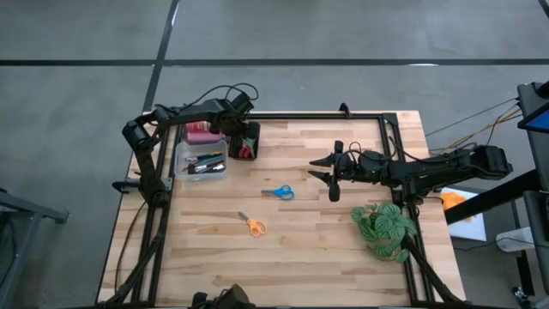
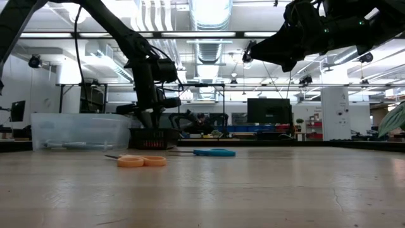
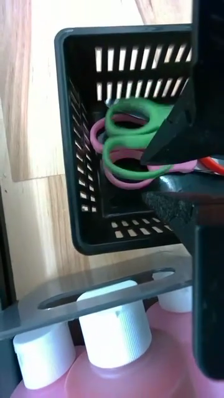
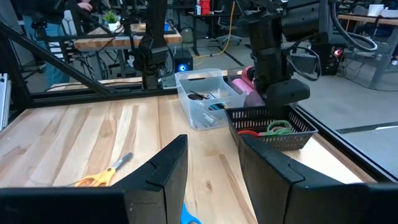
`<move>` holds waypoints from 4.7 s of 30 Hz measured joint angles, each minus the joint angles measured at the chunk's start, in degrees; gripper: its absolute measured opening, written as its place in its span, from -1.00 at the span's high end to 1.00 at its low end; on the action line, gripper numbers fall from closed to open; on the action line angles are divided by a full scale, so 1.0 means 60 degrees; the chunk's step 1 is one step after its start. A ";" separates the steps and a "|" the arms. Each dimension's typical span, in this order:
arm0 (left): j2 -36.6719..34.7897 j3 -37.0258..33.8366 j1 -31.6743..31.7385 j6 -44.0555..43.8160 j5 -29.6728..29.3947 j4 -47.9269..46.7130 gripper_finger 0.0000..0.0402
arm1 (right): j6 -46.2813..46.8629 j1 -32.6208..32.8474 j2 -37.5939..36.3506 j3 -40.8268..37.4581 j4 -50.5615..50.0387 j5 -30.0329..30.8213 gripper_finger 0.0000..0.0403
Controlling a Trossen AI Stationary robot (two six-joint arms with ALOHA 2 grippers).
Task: Pick & Place Paint Supplies
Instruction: Put the yellow scissors into the right black bin
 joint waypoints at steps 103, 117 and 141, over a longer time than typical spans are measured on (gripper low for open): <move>-0.0302 -0.3166 -0.8664 0.7271 0.0142 0.4747 0.94 | -0.0010 -0.0003 0.0003 -0.0007 -0.0029 0.0004 0.30; -0.0351 -0.3070 -0.8658 0.7275 0.0098 0.4644 0.98 | -0.0013 -0.0003 0.0001 -0.0007 -0.0033 0.0000 0.30; -0.0546 0.0517 -0.7843 0.1494 -0.3366 -0.0393 0.99 | -0.0009 -0.0003 0.0003 -0.0004 -0.0033 0.0000 0.30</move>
